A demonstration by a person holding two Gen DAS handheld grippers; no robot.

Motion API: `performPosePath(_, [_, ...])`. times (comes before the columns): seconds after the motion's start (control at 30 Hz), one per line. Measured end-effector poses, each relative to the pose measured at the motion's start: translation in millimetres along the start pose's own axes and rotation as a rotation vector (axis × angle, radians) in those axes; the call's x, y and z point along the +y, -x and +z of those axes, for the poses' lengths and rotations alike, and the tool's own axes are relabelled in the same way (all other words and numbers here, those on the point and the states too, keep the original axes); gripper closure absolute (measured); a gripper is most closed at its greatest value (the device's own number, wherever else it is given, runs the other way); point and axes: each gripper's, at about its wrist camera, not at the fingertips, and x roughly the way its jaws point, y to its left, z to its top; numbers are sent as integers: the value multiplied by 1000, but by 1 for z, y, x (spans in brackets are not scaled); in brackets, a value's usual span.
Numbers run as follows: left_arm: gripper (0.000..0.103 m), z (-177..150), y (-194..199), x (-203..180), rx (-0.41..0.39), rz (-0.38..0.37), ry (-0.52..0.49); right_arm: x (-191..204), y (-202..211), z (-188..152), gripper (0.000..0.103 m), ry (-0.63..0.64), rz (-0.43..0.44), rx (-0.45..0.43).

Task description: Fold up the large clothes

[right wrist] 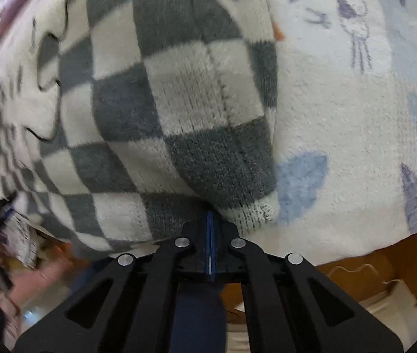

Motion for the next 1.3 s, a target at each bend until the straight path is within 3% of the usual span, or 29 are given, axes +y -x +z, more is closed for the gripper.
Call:
performPosePath(0.07, [40,1,5,1,-9,-25,-13,9,19,3,103,-1,-15,-29])
performPosePath(0.13, [40,3,18,2,-35,-51,-12,20,56,12,97,-15,-27,-152])
performPosePath(0.23, [40,5,38,10,-72,-112,33,30,86,42,97,-32,-11,-297])
performPosePath(0.33, [40,7,45,17,-91,-138,51,48,75,85,100,17,14,-337])
performPosePath(0.37, [40,7,46,19,-92,-142,53,48,66,95,101,33,25,-317])
performPosePath(0.43, [40,9,45,23,-84,-157,61,46,37,111,103,66,-86,-260])
performPosePath(0.5, [40,10,49,29,-93,-180,69,36,23,119,103,46,-115,-247])
performPosePath(0.57, [40,9,51,36,-106,-191,77,33,22,122,103,13,-121,-245])
performPosePath(0.7, [39,12,42,52,-110,-212,106,61,39,121,103,-27,-234,-247])
performPosePath(0.8, [39,19,34,65,-105,-233,147,121,62,114,103,23,-115,-310])
performPosePath(0.93, [35,29,24,69,-89,-264,178,206,59,122,103,133,33,-325])
performPosePath(1.03, [35,33,17,71,-77,-295,196,258,30,138,103,160,25,-307])
performPosePath(1.17, [35,37,10,73,-59,-344,186,264,-15,162,103,140,-66,-264])
performPosePath(1.3, [34,39,0,77,-30,-384,181,262,-25,171,103,56,-40,-255])
